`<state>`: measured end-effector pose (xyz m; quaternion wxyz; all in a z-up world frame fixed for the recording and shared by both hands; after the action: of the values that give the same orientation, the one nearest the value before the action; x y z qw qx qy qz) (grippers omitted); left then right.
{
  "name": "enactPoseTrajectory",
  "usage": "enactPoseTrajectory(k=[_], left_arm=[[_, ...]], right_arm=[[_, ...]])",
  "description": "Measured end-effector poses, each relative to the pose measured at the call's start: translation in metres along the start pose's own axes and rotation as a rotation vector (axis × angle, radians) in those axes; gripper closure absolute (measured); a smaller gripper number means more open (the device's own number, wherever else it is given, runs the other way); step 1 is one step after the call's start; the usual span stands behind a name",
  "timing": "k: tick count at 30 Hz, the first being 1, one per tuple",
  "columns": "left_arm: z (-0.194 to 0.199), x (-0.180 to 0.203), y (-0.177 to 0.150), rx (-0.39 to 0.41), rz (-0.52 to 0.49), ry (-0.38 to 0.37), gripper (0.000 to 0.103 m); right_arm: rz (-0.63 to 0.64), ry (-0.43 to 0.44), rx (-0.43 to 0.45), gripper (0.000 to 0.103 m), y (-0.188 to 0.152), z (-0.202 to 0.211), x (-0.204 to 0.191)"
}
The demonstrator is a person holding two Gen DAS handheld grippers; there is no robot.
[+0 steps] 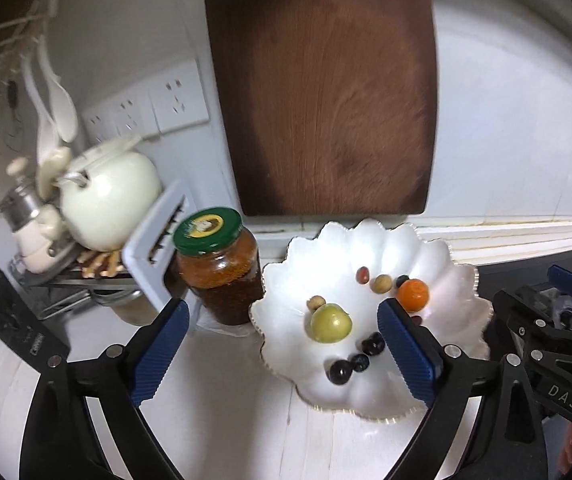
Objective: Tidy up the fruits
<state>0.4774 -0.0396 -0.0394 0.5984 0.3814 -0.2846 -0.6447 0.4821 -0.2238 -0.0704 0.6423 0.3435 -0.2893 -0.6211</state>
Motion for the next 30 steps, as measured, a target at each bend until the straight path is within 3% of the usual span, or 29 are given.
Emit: enactPoseTrajectory(k=[7, 14, 30], left_arm=[[0.074, -0.003, -0.019, 0.087, 0.011, -0.009, 0.003], [0.138, -0.006, -0.049, 0.126, 0.044, -0.038, 0.001], [0.270, -0.003, -0.127, 0.200, 0.032, -0.046, 0.000]], right_arm=[[-0.002, -0.031, 0.103, 0.018, -0.017, 0.072, 0.002], [0.023, -0.093, 0.185, 0.017, -0.046, 0.149, 0.002], [0.047, -0.084, 0.212, 0.017, -0.135, 0.269, -0.007]])
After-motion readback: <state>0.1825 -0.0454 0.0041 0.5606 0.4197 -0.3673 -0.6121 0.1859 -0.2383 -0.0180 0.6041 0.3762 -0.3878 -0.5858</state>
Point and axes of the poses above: each gripper's, at about its wrist camera, not at the fingertips, and z roughly against the way its jaws point, x to its right, y to its top, the point moved 8 cm from there along -z, roughly the way its jaws point, and after that the axes turned 3 degrees about y, right-handed, at the moved point
